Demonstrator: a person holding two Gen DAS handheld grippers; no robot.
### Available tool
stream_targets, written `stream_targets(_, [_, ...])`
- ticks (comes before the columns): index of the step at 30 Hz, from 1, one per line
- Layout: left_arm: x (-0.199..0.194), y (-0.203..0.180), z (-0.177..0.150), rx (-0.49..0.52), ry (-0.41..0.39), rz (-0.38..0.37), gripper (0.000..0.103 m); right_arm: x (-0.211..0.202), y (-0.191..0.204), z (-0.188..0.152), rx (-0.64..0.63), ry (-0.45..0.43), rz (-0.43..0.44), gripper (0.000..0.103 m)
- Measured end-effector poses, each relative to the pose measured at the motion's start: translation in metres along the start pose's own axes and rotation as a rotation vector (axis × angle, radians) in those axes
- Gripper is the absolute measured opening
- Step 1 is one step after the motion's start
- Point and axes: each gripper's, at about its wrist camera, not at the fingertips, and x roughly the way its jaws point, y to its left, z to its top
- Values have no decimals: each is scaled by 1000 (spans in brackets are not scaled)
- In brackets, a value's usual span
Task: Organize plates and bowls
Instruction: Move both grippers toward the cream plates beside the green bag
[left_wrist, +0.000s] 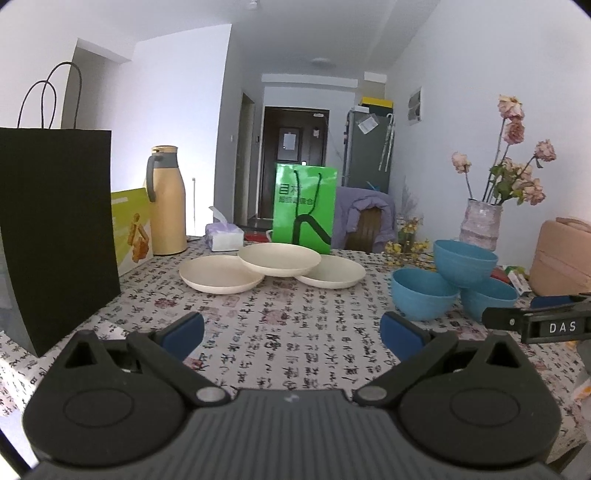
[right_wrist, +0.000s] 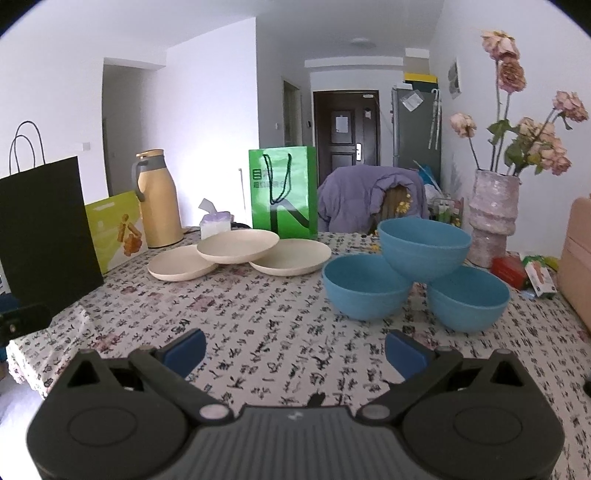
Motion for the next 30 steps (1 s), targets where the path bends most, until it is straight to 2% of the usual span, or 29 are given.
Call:
stream_targets(13, [34, 36, 13, -51, 24, 64, 103, 50, 20, 30, -11, -9, 55, 103])
stream_targets(24, [61, 59, 28, -75, 8, 95, 103, 88, 37, 51, -76, -47, 17, 103])
stream_targets(30, [76, 67, 38, -88, -3, 109, 103, 113, 43, 62, -72, -32, 45, 103])
